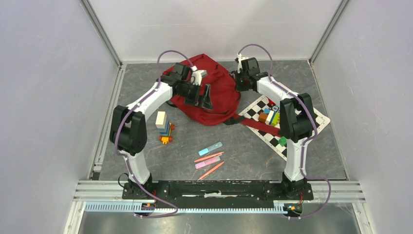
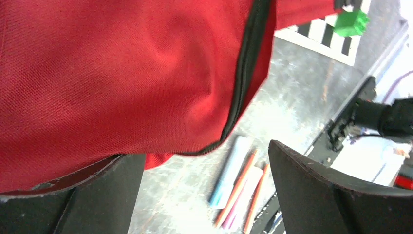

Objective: Pack the student bag
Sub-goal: Zip the student bag at the center of the board.

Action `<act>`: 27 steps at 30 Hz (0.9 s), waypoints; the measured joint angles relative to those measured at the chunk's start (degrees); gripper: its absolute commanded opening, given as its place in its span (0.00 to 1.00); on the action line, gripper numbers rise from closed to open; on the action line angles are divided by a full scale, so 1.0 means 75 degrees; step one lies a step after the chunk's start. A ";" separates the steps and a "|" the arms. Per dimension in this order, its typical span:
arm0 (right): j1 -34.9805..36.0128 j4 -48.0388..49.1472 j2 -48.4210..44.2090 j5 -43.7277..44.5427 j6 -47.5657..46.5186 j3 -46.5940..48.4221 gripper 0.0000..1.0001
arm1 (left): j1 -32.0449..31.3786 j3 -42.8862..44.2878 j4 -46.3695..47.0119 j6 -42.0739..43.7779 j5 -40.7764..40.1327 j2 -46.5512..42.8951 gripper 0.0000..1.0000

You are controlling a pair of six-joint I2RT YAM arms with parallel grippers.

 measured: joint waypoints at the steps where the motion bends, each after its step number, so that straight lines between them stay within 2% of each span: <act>1: -0.0079 -0.0122 0.0000 0.0143 -0.0111 0.0050 0.35 | -0.0169 0.0085 -0.0055 0.0038 0.0079 0.0000 1.00; 5: -0.0338 -0.0612 -0.0015 0.0743 -0.0574 0.0323 0.59 | -0.0344 0.0347 -0.0160 0.0047 0.0248 -0.0032 1.00; 7: -0.0393 -0.0734 -0.0041 0.0909 -0.0702 0.0449 0.65 | -0.0169 0.0437 -0.0149 -0.0023 0.0242 -0.0111 1.00; 10: -0.0396 -0.0740 -0.0079 0.0953 -0.0755 0.0621 0.70 | 0.0242 0.0542 -0.0079 -0.0391 0.0105 -0.0297 1.00; 13: -0.0376 -0.0475 -0.0114 0.0784 -0.0627 0.0723 0.70 | 0.0717 0.0708 0.0093 -0.0947 -0.0399 -0.0396 1.00; 20: -0.0376 0.0769 -0.0038 -0.0286 0.0490 0.0833 0.62 | 0.1746 0.0813 0.0408 -0.2291 -0.1714 -0.0323 1.00; 27: -0.0373 0.2567 0.0871 -0.1419 0.2101 0.1279 0.60 | 0.2060 0.1212 0.0764 -0.2672 -0.2171 0.0568 1.00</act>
